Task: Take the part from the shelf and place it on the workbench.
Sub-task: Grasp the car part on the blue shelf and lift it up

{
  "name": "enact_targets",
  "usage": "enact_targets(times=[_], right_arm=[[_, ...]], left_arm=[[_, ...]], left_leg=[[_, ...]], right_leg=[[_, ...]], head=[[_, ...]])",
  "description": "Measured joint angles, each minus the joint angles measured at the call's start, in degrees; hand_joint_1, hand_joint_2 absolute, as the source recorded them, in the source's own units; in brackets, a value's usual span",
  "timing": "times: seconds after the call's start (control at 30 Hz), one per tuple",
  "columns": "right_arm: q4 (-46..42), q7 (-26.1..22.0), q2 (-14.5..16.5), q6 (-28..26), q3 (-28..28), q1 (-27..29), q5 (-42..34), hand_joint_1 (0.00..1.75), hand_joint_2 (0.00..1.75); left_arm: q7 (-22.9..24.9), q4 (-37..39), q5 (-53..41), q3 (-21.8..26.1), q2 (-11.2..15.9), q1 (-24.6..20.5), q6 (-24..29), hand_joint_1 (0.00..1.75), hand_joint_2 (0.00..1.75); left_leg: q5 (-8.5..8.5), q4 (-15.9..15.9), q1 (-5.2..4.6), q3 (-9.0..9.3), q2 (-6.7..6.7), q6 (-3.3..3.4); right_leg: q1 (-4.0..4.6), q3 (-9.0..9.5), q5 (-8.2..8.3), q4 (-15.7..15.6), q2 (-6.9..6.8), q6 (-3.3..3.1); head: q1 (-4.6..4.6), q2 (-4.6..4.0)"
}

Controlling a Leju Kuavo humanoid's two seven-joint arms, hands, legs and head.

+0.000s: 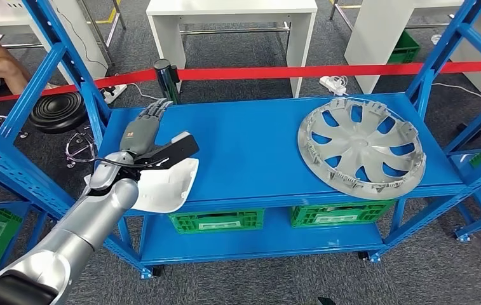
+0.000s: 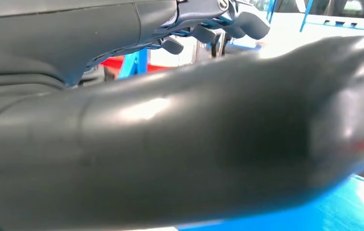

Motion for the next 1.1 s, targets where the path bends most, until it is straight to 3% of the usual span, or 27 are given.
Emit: enact_targets(times=[0.13, 0.27, 0.53, 0.77, 0.9, 1.1], right_arm=[[0.0, 0.0, 0.0, 0.0, 0.0, 0.0, 0.3, 0.0, 1.75], [0.0, 0.0, 0.1, 0.2, 0.3, 0.0, 1.3, 0.0, 1.75], [0.0, 0.0, 0.1, 0.5, 1.5, -0.1, 3.1, 0.0, 1.75], [0.0, 0.0, 0.1, 0.5, 1.5, -0.2, 3.1, 0.0, 1.75], [0.0, 0.0, 0.1, 0.5, 1.5, -0.2, 3.1, 0.0, 1.75], [0.0, 0.0, 0.1, 0.9, 1.5, -0.2, 3.6, 0.0, 1.75]], left_arm=[[0.9, -0.3, 1.5, 1.4, 0.1, 0.0, 0.0, 0.0, 0.0], [2.8, -0.8, 1.6, 2.5, 0.6, 0.1, 1.0, 0.0, 1.75], [3.3, -2.2, 1.3, 3.5, 3.2, 1.6, 0.8, 0.0, 1.75], [3.5, -2.3, 0.3, 3.5, 3.1, 1.8, -1.8, 0.0, 1.75], [3.2, -1.8, 0.4, 3.5, 2.3, 1.5, -5.6, 0.0, 1.75], [0.6, -0.3, 1.8, 3.3, 1.6, 0.2, -15.3, 0.0, 1.75]], left_leg=[[-0.01, -0.5, 0.0, 0.32, 0.11, -0.46], [0.02, -0.7, 0.02, 0.39, 0.11, -0.9], [0.06, -0.7, 0.03, 0.48, 0.1, -1.01], [0.04, -0.7, -0.05, 0.56, 0.09, -0.98], [0.0, -0.7, -0.05, 0.59, 0.09, -0.9], [-0.02, -0.7, -0.05, 0.64, 0.11, -0.88]], right_leg=[[0.04, 0.05, -0.23, 0.0, 0.04, -0.37], [0.06, 0.07, -0.28, 0.0, 0.03, -0.46], [-0.02, 0.23, -0.28, 0.0, -0.01, -0.48], [-0.02, 0.41, -0.23, -0.1, -0.02, -0.39], [-0.02, 0.5, -0.22, -0.2, -0.02, -0.37], [-0.03, 0.55, -0.22, -0.3, -0.01, -0.37]], head=[[0.0, 0.0], [0.0, 0.0], [0.01, 0.0], [0.02, 0.0], [0.02, 0.0], [0.02, 0.0]])
